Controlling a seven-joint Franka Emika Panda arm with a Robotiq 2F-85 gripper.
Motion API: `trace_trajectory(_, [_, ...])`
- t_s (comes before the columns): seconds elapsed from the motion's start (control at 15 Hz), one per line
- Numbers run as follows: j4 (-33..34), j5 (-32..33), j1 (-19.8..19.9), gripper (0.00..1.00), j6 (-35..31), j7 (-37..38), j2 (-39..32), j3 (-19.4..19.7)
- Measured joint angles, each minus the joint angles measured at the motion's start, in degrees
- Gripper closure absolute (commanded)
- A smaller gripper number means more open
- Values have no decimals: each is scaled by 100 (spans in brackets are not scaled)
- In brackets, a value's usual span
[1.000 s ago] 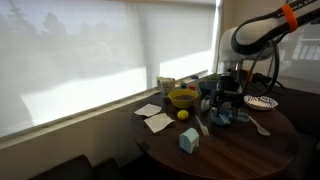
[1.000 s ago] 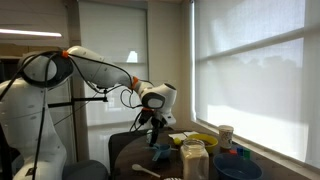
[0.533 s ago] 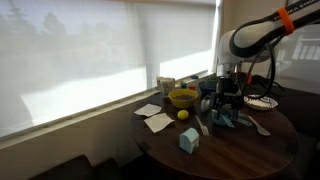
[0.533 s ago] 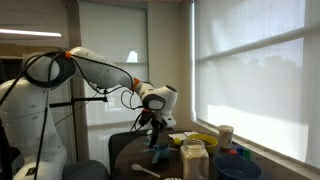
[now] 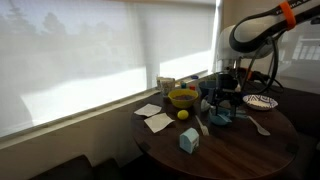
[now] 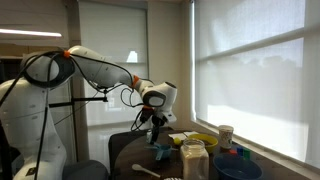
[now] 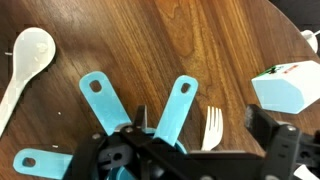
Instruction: Remove the two small blue measuring spoons from the big blue measuring spoon
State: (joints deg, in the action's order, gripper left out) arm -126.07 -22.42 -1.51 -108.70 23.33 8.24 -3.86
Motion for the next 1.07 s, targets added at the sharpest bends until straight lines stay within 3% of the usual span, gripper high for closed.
trace_trajectory(0.53, [74,0,-29,0,419,17,-20,-27])
trace_trajectory(1.07, [73,17,-27,1,417,17,-133,-27])
